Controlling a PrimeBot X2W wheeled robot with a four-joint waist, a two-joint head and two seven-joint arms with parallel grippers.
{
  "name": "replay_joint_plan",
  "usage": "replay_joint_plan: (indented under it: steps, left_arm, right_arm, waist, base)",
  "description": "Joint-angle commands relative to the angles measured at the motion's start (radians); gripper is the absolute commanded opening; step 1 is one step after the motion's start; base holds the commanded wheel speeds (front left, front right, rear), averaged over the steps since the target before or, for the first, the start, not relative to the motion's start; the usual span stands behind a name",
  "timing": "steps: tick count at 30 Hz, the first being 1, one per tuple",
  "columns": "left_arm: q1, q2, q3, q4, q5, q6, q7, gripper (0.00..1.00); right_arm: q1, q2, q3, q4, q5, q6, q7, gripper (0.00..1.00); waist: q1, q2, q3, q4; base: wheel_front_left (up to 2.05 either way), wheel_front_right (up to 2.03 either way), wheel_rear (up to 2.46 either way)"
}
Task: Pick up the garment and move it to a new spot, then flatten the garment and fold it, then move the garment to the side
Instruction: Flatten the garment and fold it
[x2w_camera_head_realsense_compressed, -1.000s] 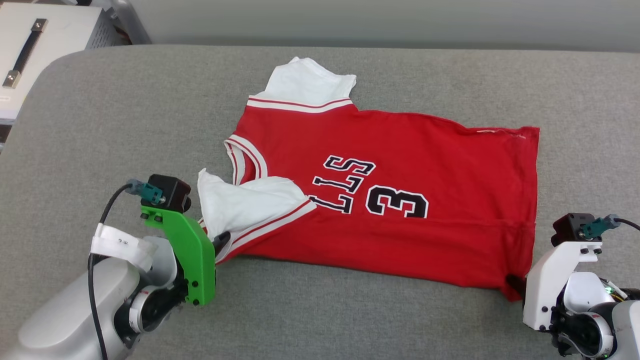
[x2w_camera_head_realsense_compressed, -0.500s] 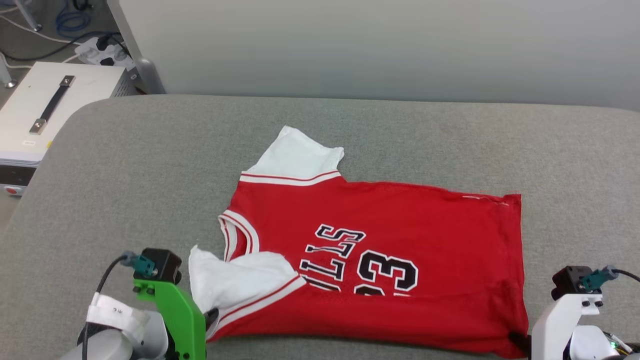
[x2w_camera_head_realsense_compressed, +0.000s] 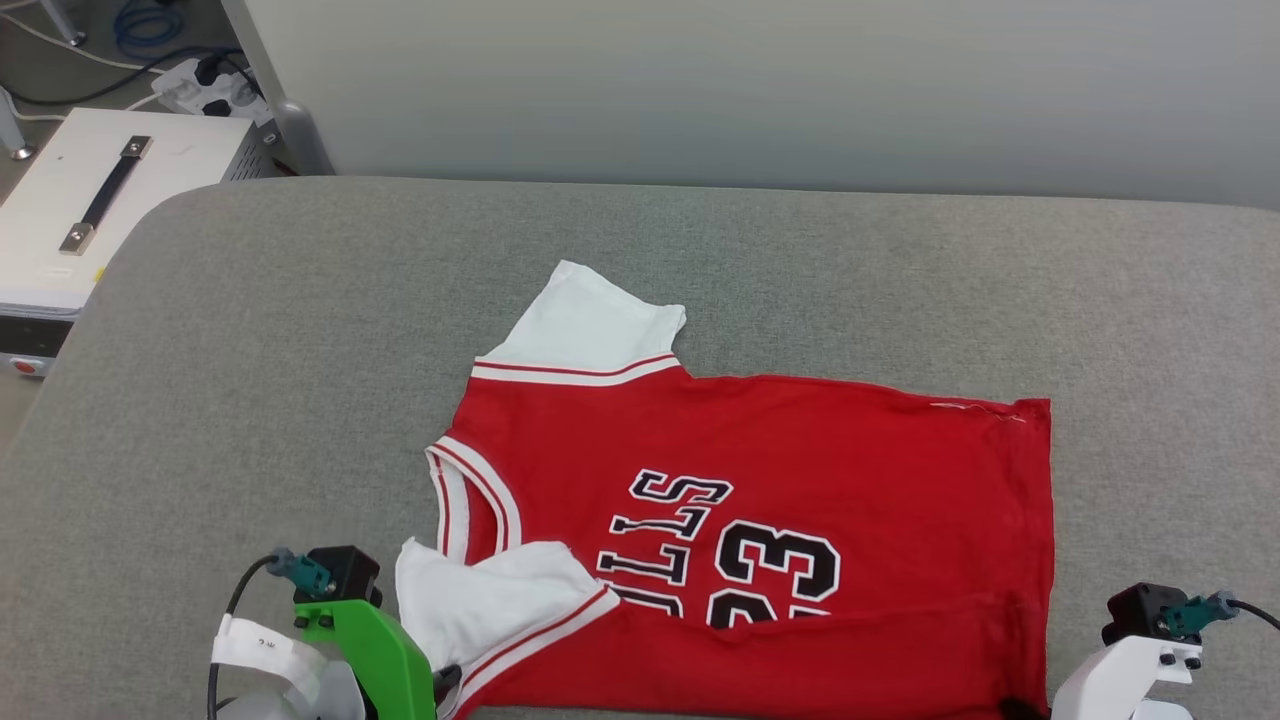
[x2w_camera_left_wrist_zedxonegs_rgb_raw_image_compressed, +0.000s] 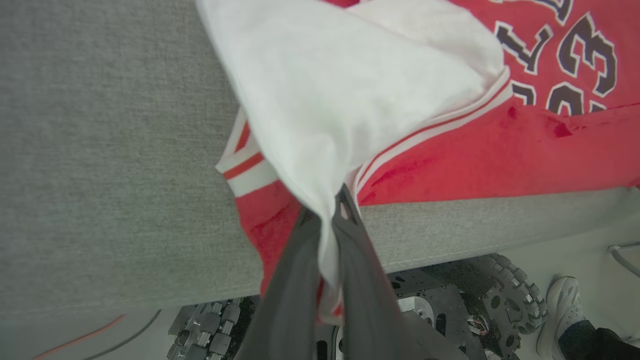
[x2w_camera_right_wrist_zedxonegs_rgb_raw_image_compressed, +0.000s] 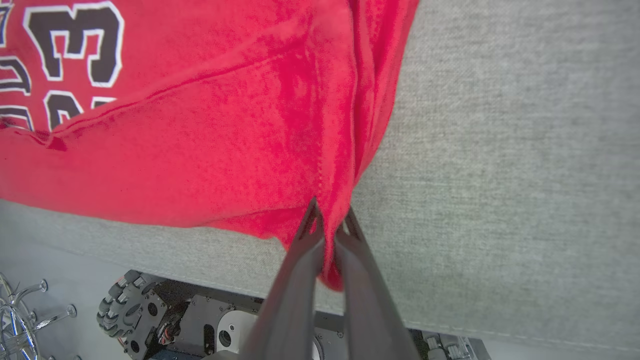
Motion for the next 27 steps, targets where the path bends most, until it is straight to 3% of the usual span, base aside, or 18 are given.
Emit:
replay_joint_plan:
  steps: [1,15,27]
  left_arm:
    - [-0.027,-0.016,0.004,0.031,-0.003,-0.015,-0.011,1.0]
    - [-0.099,0.038,0.086,-0.003,0.068,0.019,-0.139,1.0]
    - [-0.263,0.032,0.146,0.038,0.16,0.004,-0.249,1.0]
  right_arm:
    - [-0.006,0.008,0.001,0.0,-0.007,0.0,-0.069,1.0]
    - [-0.06,0.045,-0.034,-0.079,-0.098,0.0,-0.481,1.0]
    - [-0.169,0.071,-0.024,-0.164,-0.236,0.0,-0.654,1.0]
  waist:
    - [0.0001,0.0,-0.001,-0.005]
    - [0.0001,0.0,-0.011,-0.018]
    - [0.0001,0.0,0.109,-0.087]
  base:
    - [0.0,0.0,0.0]
    - [0.0,0.0,0.0]
    - [0.0,0.0,0.0]
